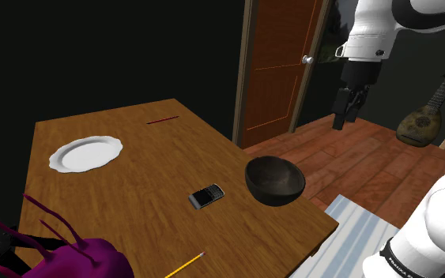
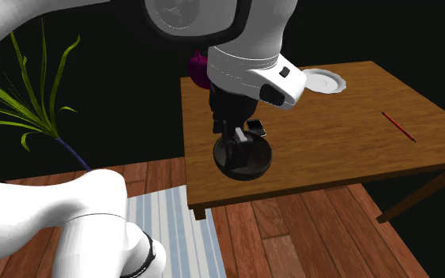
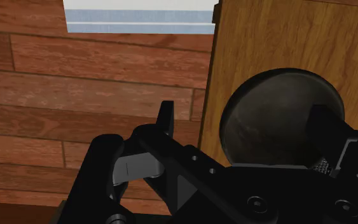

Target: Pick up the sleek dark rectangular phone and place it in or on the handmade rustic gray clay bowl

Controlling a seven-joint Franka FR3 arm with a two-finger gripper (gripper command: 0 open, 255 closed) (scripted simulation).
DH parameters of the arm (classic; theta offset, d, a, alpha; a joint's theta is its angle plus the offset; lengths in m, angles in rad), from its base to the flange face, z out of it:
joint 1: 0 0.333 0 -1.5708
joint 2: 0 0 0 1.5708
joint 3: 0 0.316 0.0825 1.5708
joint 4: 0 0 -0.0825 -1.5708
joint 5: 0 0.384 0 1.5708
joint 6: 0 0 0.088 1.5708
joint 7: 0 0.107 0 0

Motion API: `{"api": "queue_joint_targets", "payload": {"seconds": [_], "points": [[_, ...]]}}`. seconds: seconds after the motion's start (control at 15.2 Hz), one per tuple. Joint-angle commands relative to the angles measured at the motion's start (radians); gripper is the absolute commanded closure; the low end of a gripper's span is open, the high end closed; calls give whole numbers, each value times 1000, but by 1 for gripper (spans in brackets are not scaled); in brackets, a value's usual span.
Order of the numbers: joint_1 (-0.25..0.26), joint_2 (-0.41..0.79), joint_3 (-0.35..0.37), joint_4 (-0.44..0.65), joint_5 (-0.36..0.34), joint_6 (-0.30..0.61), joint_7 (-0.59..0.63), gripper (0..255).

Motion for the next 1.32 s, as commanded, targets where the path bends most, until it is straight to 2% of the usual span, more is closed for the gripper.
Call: {"api": "queue_joint_targets", "payload": {"seconds": [0.0, 0.59, 0.92, 1.25], "points": [[0, 0, 0, 0, 0, 0, 0, 0], [-51, 39, 238, -107, 218, 179, 483, 0], [-89, 134, 377, -107, 314, 313, 740, 0], [-146, 278, 518, -67, 364, 465, 996, 0]]}}
